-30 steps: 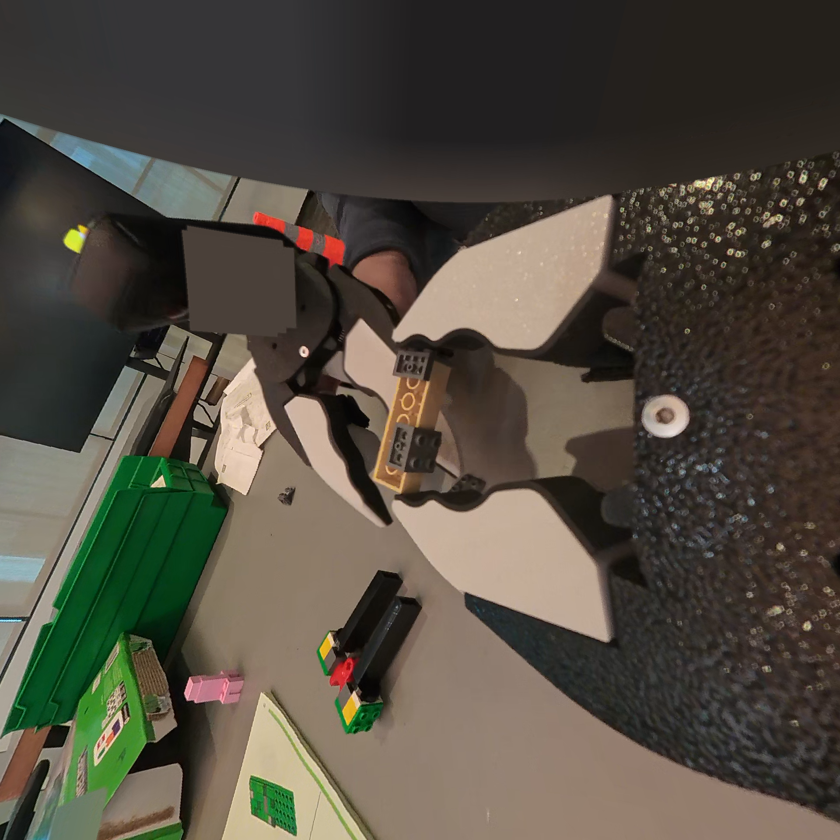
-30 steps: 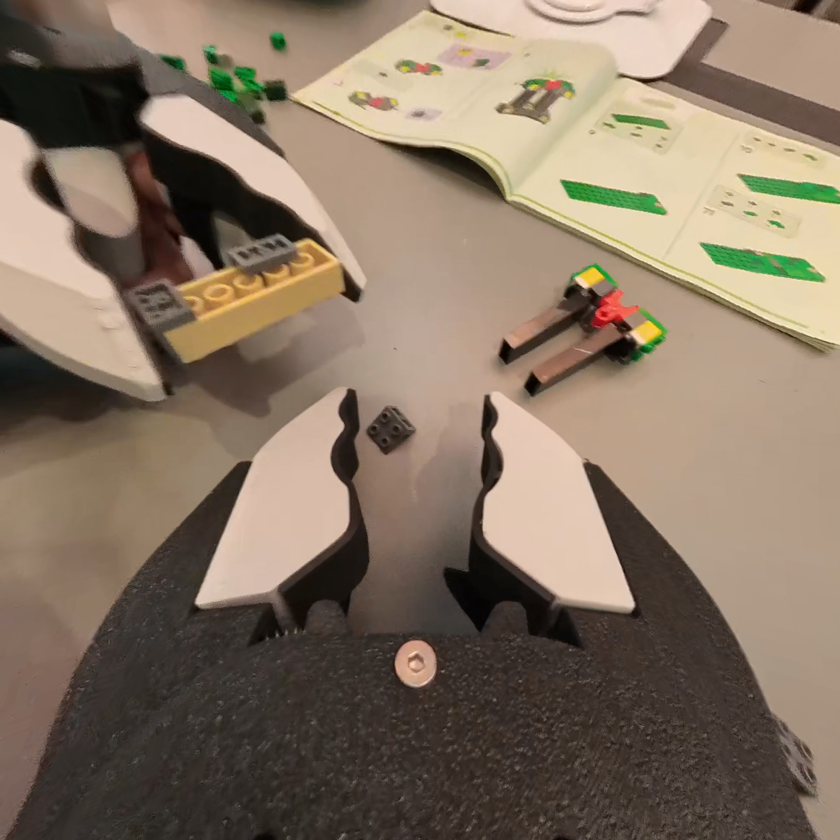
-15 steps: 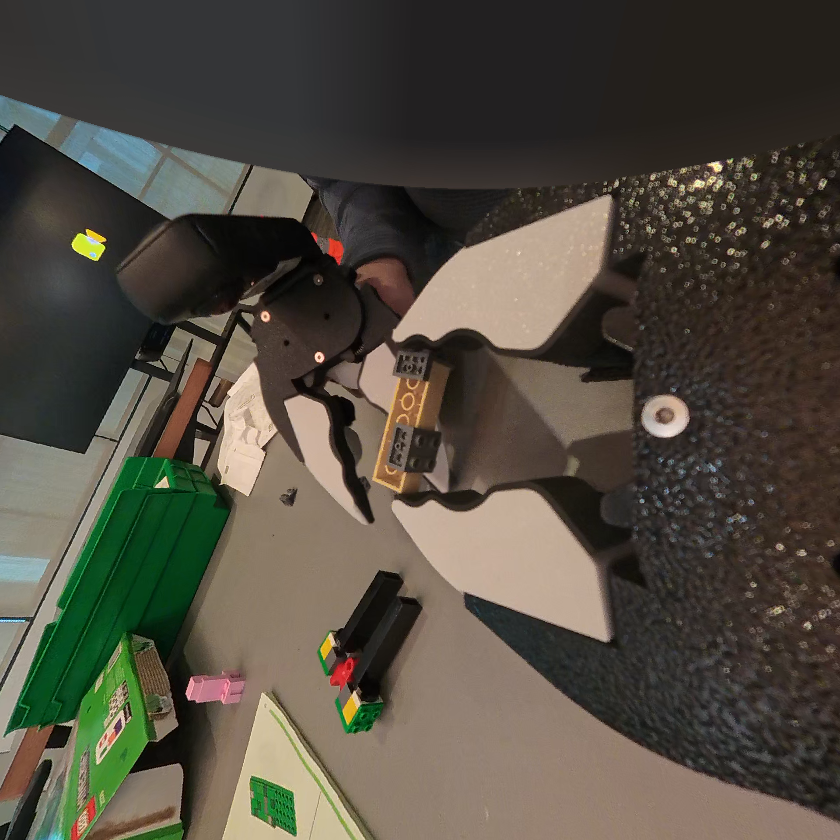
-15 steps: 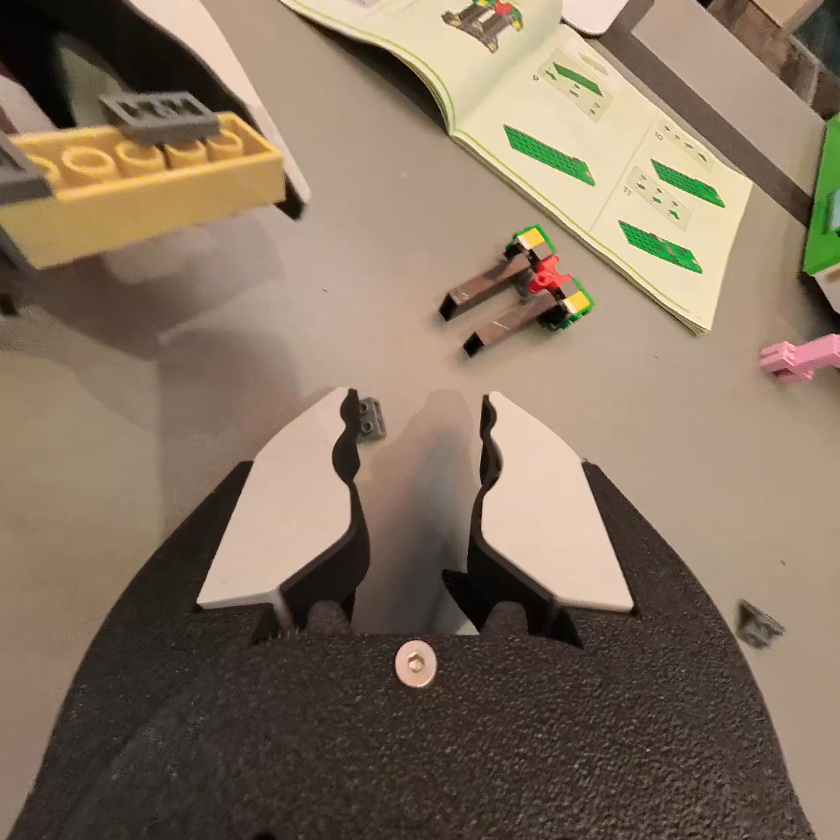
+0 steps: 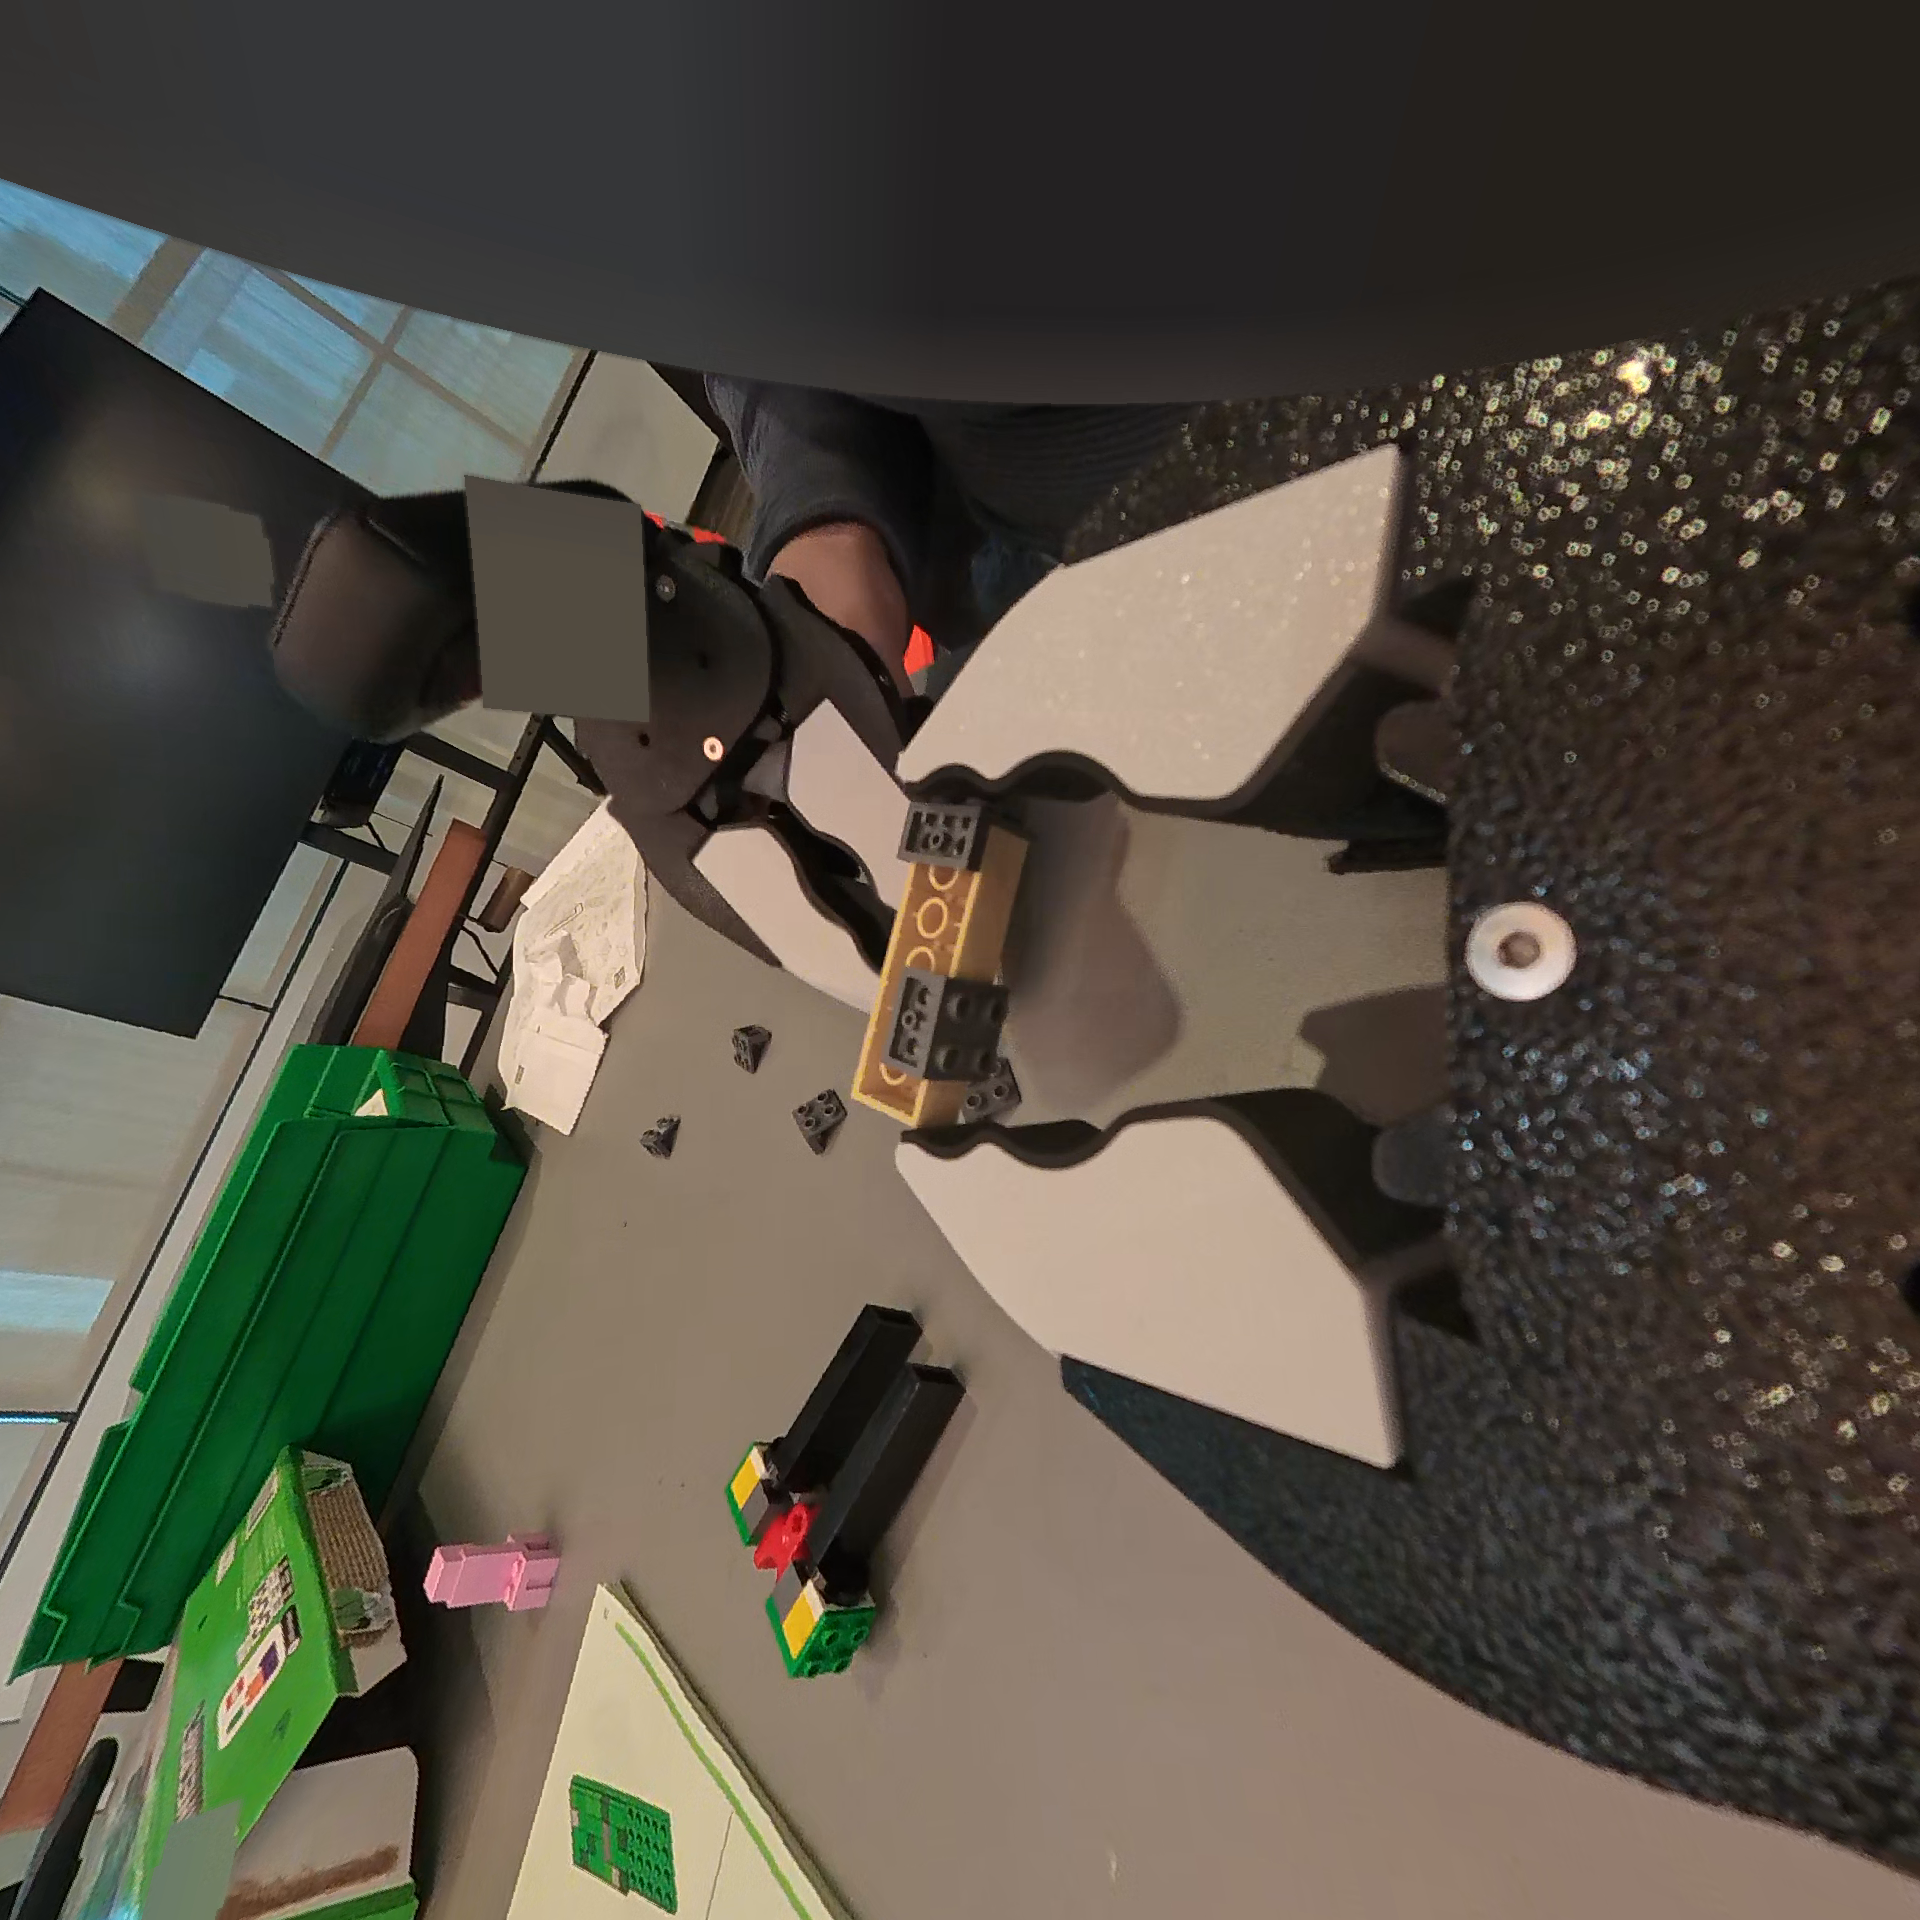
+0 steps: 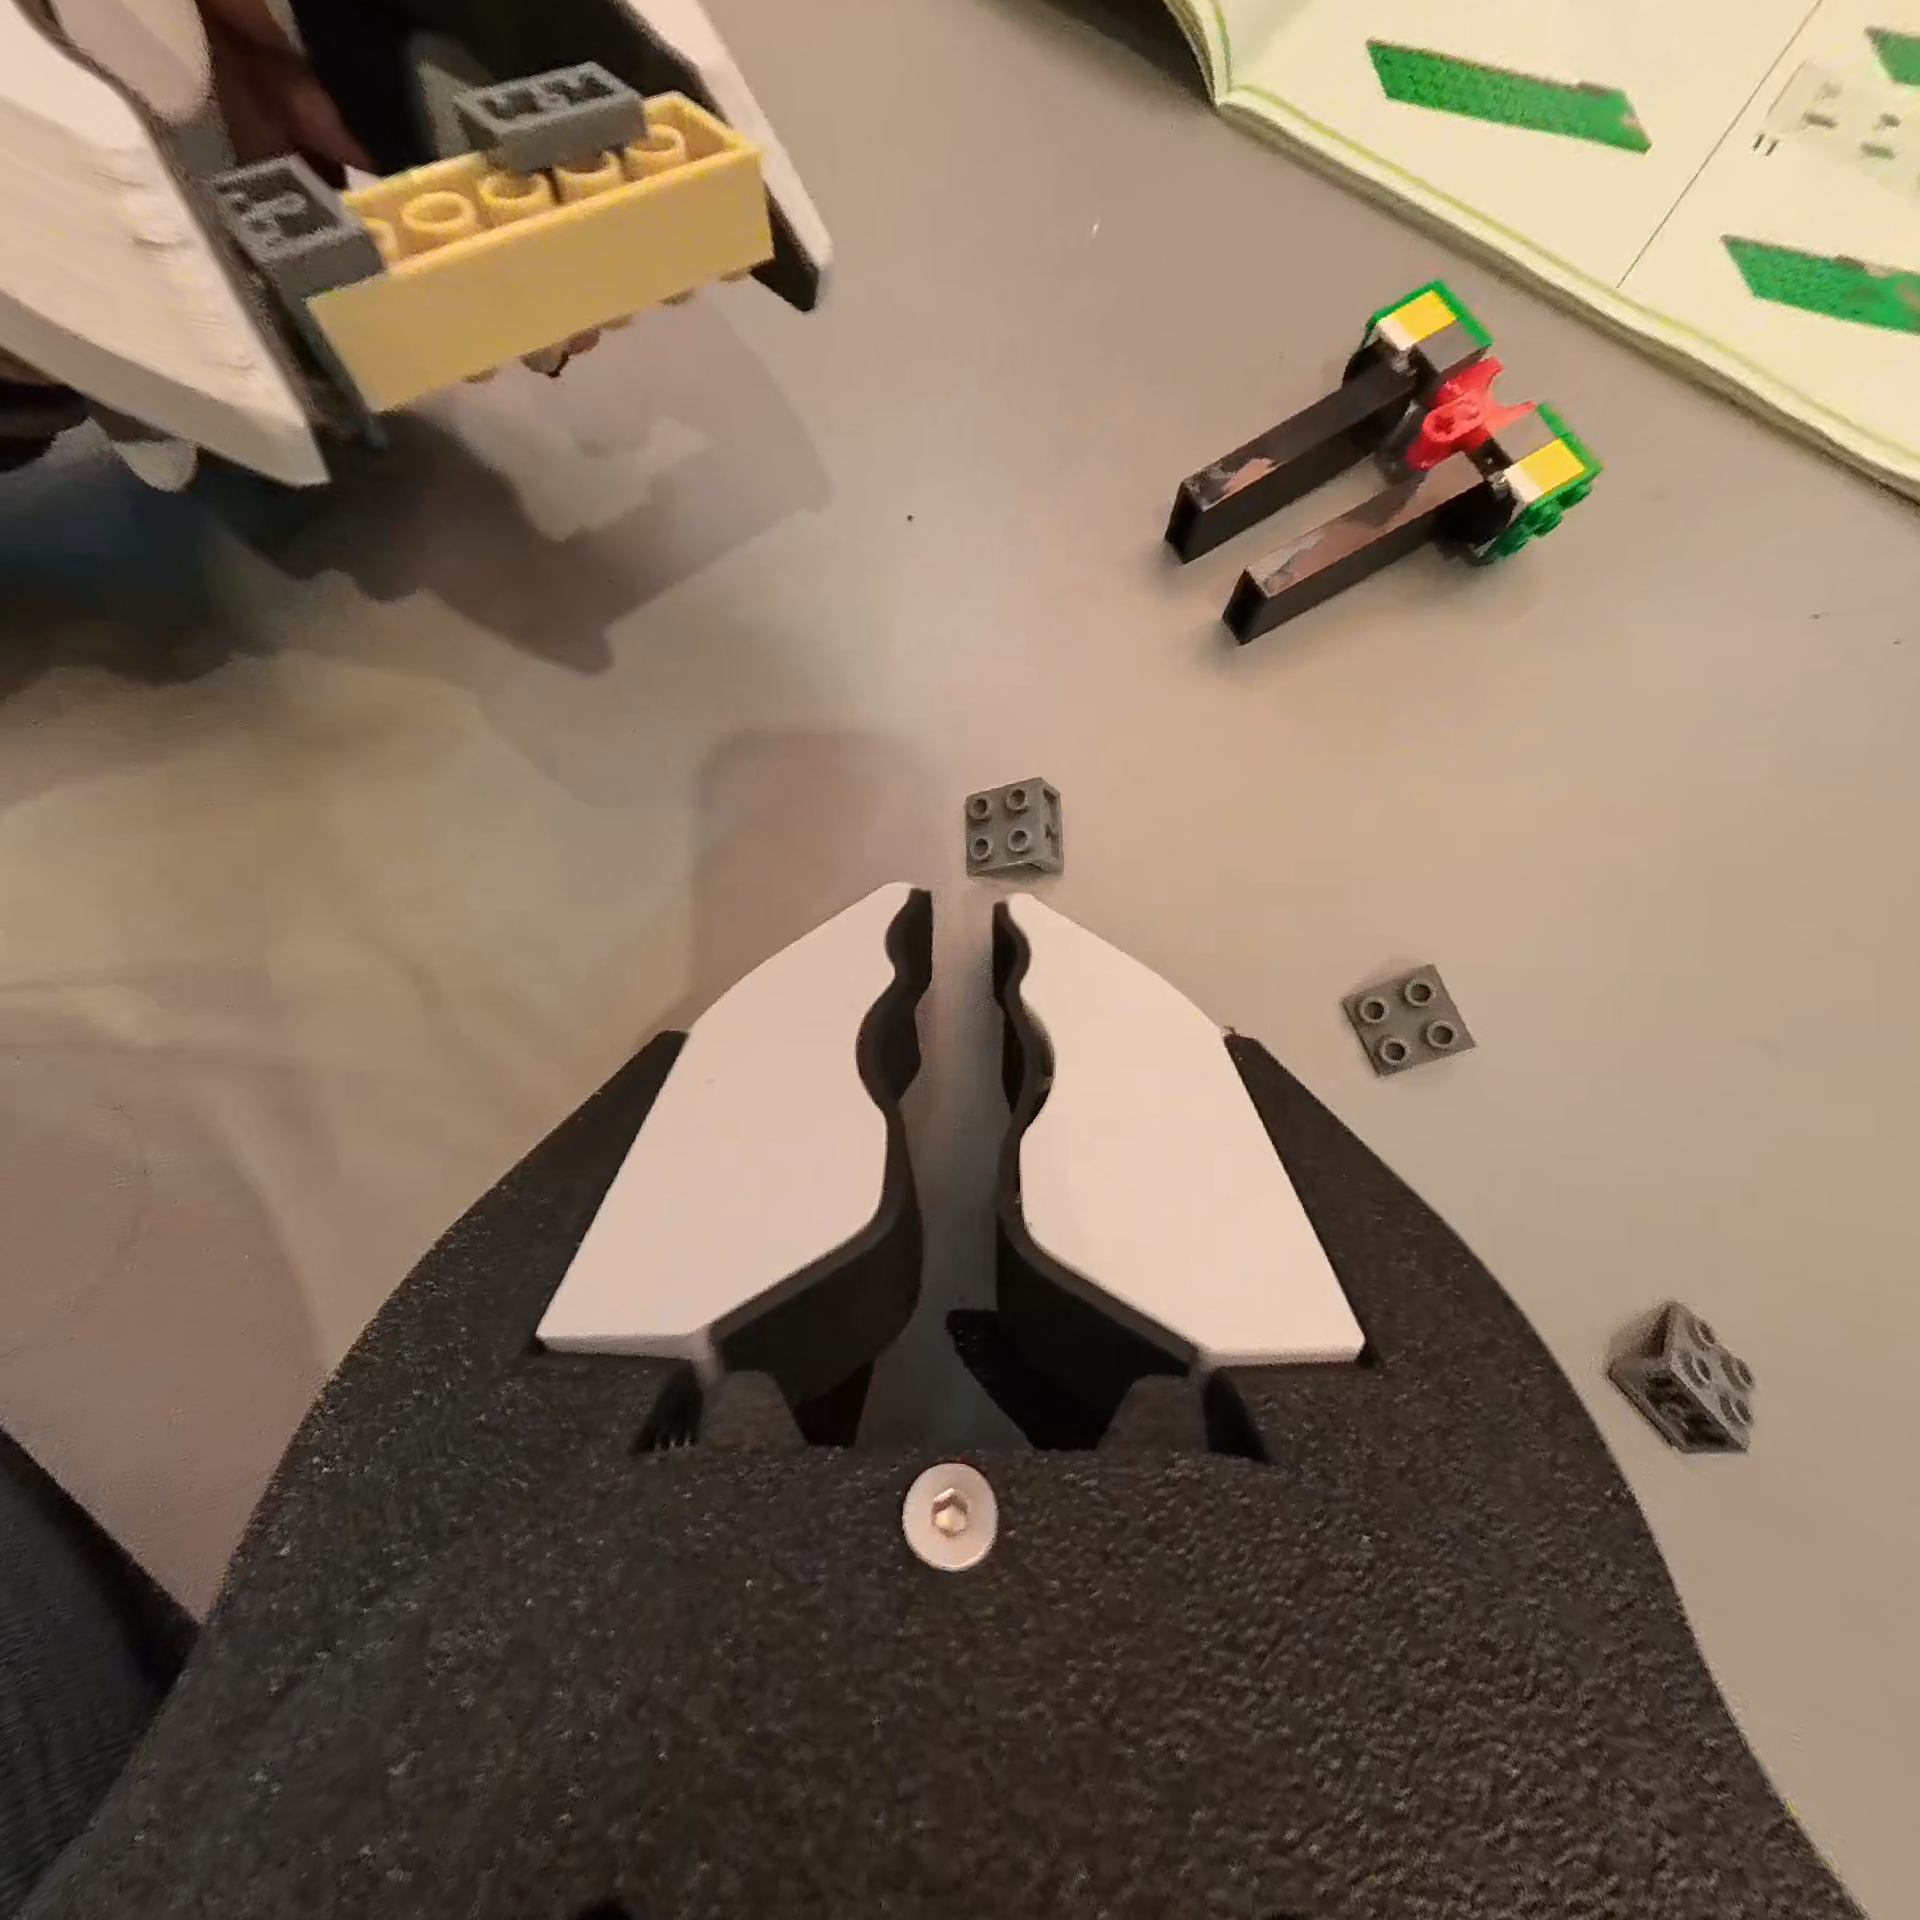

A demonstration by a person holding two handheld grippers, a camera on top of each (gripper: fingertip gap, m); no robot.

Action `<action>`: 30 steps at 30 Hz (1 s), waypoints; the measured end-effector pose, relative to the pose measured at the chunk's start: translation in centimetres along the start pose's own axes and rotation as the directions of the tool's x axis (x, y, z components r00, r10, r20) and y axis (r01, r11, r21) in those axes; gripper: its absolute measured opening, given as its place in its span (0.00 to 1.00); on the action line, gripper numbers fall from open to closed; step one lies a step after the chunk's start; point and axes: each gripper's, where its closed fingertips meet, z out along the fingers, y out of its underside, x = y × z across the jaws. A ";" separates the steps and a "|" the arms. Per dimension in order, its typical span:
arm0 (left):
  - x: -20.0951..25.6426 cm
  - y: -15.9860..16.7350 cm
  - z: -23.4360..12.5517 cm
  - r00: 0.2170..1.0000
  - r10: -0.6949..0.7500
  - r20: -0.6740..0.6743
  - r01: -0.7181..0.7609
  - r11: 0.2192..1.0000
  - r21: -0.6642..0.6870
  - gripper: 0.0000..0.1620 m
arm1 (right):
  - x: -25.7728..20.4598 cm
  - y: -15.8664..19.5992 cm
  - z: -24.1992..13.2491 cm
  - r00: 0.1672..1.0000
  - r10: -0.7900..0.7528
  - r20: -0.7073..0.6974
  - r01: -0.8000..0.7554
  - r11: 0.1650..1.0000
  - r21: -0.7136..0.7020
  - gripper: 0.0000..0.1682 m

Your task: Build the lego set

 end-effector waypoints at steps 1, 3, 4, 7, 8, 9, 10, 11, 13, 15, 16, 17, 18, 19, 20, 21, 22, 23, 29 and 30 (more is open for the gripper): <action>0.0 0.0 0.0 1.000 0.002 0.000 -0.002 1.000 -0.002 0.36 | 0.2 0.1 0.2 1.000 0.004 -0.002 -0.004 1.000 -0.006 0.07; 0.0 0.1 0.1 1.000 0.006 0.001 -0.006 1.000 -0.006 0.36 | 0.2 0.3 0.6 1.000 0.022 0.013 -0.022 1.000 -0.019 0.11; 0.0 0.1 0.1 1.000 0.007 0.001 -0.007 1.000 -0.007 0.36 | 0.1 0.2 0.8 0.999 0.035 0.028 -0.034 0.999 -0.013 0.12; 0.1 0.1 0.1 1.000 0.008 0.002 -0.008 1.000 -0.008 0.36 | 0.0 -0.5 1.1 0.998 0.035 0.050 -0.036 0.999 0.016 0.14; 0.1 0.1 0.1 1.000 0.008 0.002 -0.008 1.000 -0.008 0.36 | 0.1 -0.8 1.3 0.999 0.021 0.047 -0.022 1.000 0.022 0.15; 0.1 0.1 0.1 1.000 0.009 0.002 -0.009 1.000 -0.009 0.36 | 0.2 -1.0 1.5 0.999 0.008 0.048 -0.009 1.000 0.024 0.15; 0.1 0.1 0.1 1.000 0.010 0.002 -0.010 1.000 -0.010 0.36 | 0.1 -1.2 1.7 0.999 -0.001 0.054 0.000 1.000 0.028 0.15; 0.1 0.1 0.1 1.000 0.010 0.002 -0.010 1.000 -0.010 0.36 | 0.0 -1.5 1.9 0.998 -0.006 0.060 0.004 0.999 0.035 0.15; 0.1 0.1 0.1 1.000 0.010 0.002 -0.010 1.000 -0.010 0.36 | -0.2 -1.8 2.3 0.997 -0.012 0.079 0.009 0.999 0.041 0.15; 0.1 0.1 0.1 1.000 0.009 0.002 -0.009 1.000 -0.010 0.36 | -0.3 -2.1 2.6 0.996 -0.021 0.082 0.018 0.999 0.046 0.15; 0.1 0.1 0.1 1.000 0.010 0.002 -0.010 1.000 -0.010 0.36 | -0.3 -2.3 2.8 0.996 -0.026 0.082 0.022 0.999 0.048 0.15; 0.1 0.1 0.1 1.000 0.010 0.002 -0.010 1.000 -0.011 0.36 | -0.3 -2.5 3.0 0.996 -0.027 0.082 0.022 0.998 0.051 0.15; 0.1 0.1 0.1 1.000 0.011 0.002 -0.011 1.000 -0.012 0.36 | -0.3 -2.7 3.1 0.996 -0.025 0.084 0.021 0.998 0.054 0.15; 0.1 0.1 0.1 1.000 0.012 0.002 -0.012 1.000 -0.013 0.36 | -0.3 -2.8 3.3 0.996 -0.022 0.085 0.017 0.998 0.054 0.15; 0.1 0.1 0.1 1.000 0.012 0.002 -0.012 1.000 -0.013 0.36 | -0.3 -3.0 3.4 0.996 -0.020 0.086 0.015 0.998 0.054 0.15; 0.1 0.1 0.1 1.000 0.012 0.002 -0.012 1.000 -0.013 0.36 | -0.4 -3.1 3.5 0.996 -0.020 0.087 0.016 0.998 0.054 0.15; 0.1 0.1 0.1 1.000 0.011 0.002 -0.011 1.000 -0.012 0.36 | -0.4 -3.1 3.6 0.996 -0.025 0.086 0.020 0.998 0.051 0.15; 0.1 0.1 0.1 1.000 0.010 0.002 -0.010 1.000 -0.011 0.36 | -0.4 -3.1 3.6 0.996 -0.036 0.078 0.032 0.998 0.044 0.13; 0.1 0.1 0.1 1.000 0.010 0.002 -0.010 1.000 -0.010 0.36 | -0.4 -3.0 3.6 0.992 -0.112 0.055 0.110 0.993 0.047 0.09; 0.0 0.1 0.1 1.000 0.010 0.002 -0.010 1.000 -0.010 0.36 | -0.6 -3.0 3.6 0.990 -0.125 0.072 0.121 0.991 0.054 0.09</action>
